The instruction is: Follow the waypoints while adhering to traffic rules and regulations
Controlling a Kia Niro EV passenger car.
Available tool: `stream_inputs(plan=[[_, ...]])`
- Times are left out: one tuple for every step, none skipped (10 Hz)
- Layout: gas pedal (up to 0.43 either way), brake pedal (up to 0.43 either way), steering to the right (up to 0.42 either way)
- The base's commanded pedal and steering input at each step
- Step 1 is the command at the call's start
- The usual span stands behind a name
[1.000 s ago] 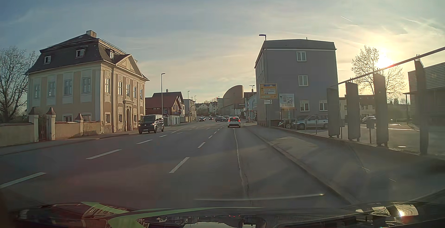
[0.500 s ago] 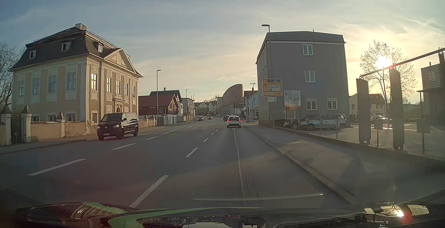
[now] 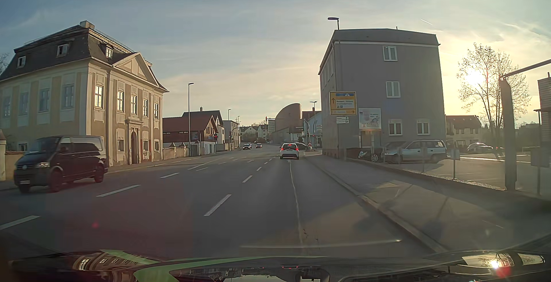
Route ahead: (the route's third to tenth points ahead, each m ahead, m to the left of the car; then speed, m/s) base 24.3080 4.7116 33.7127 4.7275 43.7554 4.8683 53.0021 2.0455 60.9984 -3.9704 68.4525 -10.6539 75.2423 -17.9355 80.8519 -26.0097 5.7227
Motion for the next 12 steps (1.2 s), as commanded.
stream_inputs(plan=[[0.000, 0.000, 0.002], [0.000, 0.000, 0.002], [0.000, 0.000, 0.002], [0.000, 0.000, 0.002], [0.000, 0.000, 0.002], [0.000, 0.000, 0.002], [0.000, 0.000, 0.002], [0.000, 0.000, 0.002], [0.000, 0.000, 0.002], [0.000, 0.000, 0.002], [0.000, 0.000, 0.002], [0.000, 0.000, 0.002]])
